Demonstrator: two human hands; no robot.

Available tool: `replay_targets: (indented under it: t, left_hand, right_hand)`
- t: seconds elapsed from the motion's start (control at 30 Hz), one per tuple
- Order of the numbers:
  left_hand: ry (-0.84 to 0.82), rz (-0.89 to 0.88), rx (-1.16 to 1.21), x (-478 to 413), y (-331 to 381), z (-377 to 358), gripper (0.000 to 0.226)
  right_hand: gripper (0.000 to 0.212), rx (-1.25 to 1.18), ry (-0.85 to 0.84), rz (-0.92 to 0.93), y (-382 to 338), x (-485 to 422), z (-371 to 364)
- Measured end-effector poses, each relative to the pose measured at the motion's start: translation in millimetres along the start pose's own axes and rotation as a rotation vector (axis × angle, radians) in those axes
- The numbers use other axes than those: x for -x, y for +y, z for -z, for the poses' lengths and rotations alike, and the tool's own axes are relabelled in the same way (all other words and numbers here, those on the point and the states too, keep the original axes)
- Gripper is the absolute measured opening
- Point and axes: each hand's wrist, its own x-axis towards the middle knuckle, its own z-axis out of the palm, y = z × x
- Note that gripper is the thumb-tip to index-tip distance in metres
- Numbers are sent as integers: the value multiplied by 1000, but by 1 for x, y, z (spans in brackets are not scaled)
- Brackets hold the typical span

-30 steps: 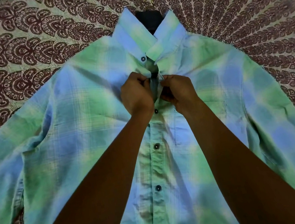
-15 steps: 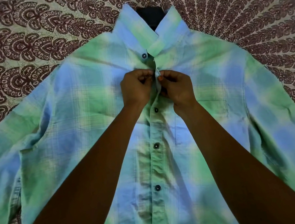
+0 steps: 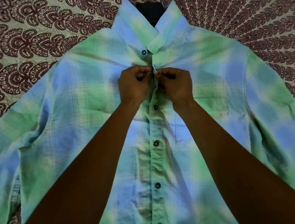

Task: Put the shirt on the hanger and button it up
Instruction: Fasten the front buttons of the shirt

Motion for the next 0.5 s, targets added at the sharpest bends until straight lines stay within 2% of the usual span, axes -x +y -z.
replay_targets:
  t: [0.13, 0.2, 0.37, 0.5]
  left_hand:
    - [-28, 38, 18, -1, 1, 2, 14]
    - [-35, 45, 17, -2, 1, 3, 16]
    - [-76, 39, 32, -3, -1, 7, 16]
    - [-84, 25, 24, -2, -1, 7, 17]
  right_hand:
    - [32, 33, -37, 41, -3, 0, 2]
    - [35, 49, -57, 50, -3, -3, 4]
    - [20, 86, -123, 51, -6, -7, 9]
    - [17, 96, -134, 35, -8, -10, 10]
